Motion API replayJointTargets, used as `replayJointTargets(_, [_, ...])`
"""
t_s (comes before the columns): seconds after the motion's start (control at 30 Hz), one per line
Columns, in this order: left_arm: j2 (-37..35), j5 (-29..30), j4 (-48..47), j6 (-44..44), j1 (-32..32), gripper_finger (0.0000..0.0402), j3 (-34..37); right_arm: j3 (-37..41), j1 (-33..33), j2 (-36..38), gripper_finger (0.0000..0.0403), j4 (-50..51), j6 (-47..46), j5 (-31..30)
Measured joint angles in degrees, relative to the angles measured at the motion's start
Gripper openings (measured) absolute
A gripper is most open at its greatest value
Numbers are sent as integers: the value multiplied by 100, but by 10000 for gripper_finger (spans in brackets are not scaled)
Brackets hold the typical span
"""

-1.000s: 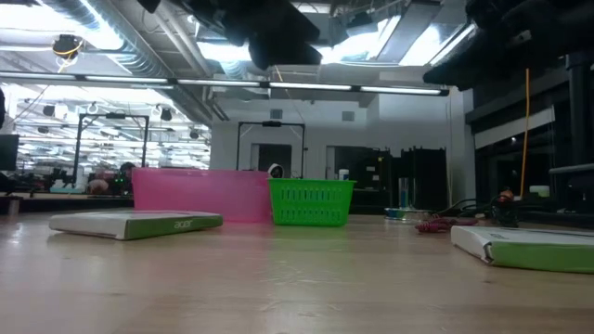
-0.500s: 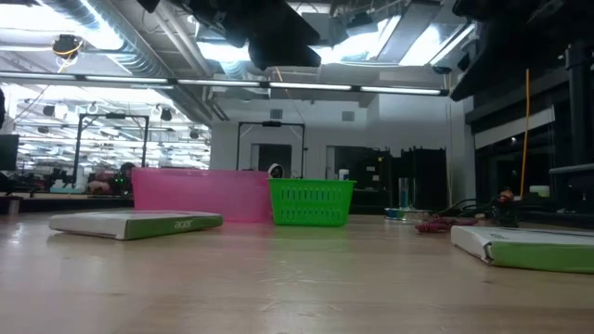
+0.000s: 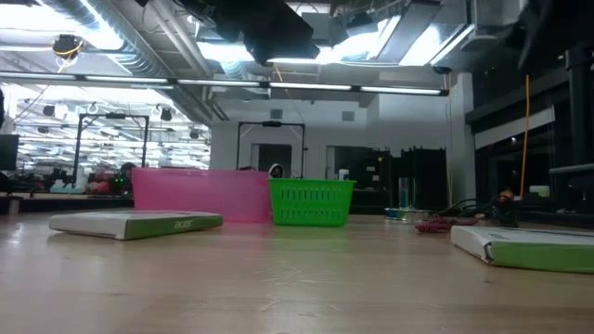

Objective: Pick and place items into bin
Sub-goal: Put the right white card reader box into the green bin

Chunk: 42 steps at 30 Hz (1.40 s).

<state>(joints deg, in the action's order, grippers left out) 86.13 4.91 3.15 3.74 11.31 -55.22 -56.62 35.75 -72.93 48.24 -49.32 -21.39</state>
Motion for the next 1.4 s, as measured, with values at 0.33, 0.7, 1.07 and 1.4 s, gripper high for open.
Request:
replayJointTargets(0.33, [227,0,284,-92,372,176,-2,-2,170,-667,0,148,-1167,572])
replayJointTargets(0.7, [1084,59,912,136,644,191,-4,-2,172,-1208,0,134,-1917,955])
replayJointTargets(1.07, [1165,563,931,-138,994,195,-4,0,444,-1477,0,132,-2644,923])
replayJointTargets(1.4, [1165,1058,941,-94,1303,216,-4,52,581,-1749,0,84,-2941,661])
